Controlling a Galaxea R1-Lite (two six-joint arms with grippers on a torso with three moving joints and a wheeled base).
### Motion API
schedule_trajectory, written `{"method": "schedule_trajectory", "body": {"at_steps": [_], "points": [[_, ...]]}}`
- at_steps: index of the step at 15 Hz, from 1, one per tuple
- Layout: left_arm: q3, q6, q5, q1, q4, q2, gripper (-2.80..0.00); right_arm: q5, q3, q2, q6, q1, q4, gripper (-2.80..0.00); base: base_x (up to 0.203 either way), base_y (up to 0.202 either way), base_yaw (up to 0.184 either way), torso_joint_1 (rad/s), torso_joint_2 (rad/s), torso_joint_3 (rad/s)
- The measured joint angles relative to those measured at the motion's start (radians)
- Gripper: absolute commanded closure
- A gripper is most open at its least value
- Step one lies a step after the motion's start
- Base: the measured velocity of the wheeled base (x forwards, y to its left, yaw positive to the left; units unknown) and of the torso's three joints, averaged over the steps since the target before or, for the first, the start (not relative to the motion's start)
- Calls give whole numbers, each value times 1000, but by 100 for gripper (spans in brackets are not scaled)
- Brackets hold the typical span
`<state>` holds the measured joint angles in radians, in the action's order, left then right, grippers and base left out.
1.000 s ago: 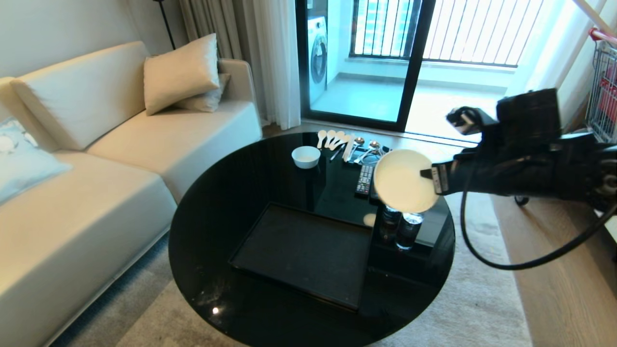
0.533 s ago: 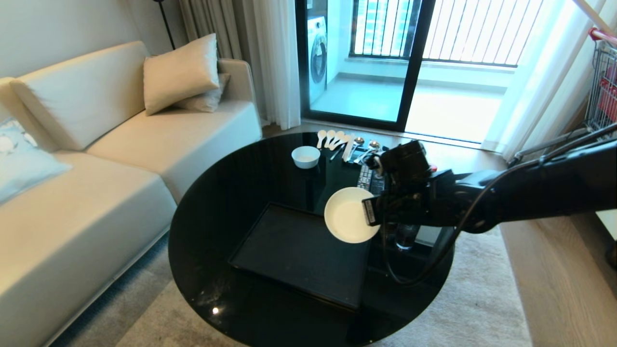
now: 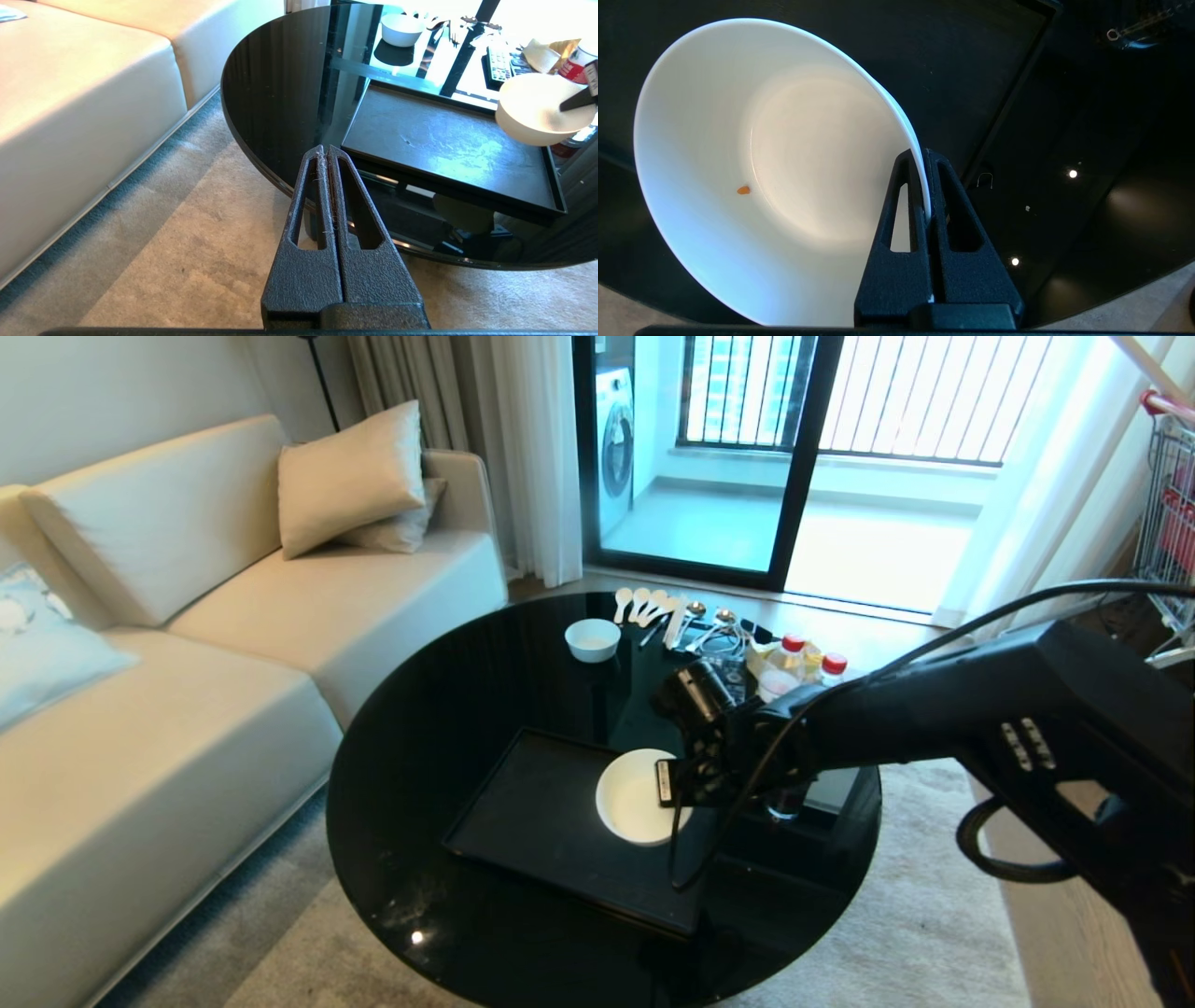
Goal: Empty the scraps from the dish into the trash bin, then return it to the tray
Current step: Put the bowl back to the table
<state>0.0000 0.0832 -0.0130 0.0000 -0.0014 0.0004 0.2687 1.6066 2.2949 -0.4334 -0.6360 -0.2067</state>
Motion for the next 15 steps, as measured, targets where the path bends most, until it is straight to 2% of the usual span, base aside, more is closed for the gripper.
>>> {"method": "schedule_trajectory", "body": {"at_steps": [3,8,15], "points": [[0,0,0,0,0,0,0,-5,59,64,-70,8,-13,0,0,0,0,0,0,0],[0,0,0,0,0,0,0,-4,120,140,-135,38,-5,0,0,0,0,0,0,0],[0,0,0,0,0,0,0,-3,195,216,-145,51,-11,0,0,0,0,0,0,0]]}}
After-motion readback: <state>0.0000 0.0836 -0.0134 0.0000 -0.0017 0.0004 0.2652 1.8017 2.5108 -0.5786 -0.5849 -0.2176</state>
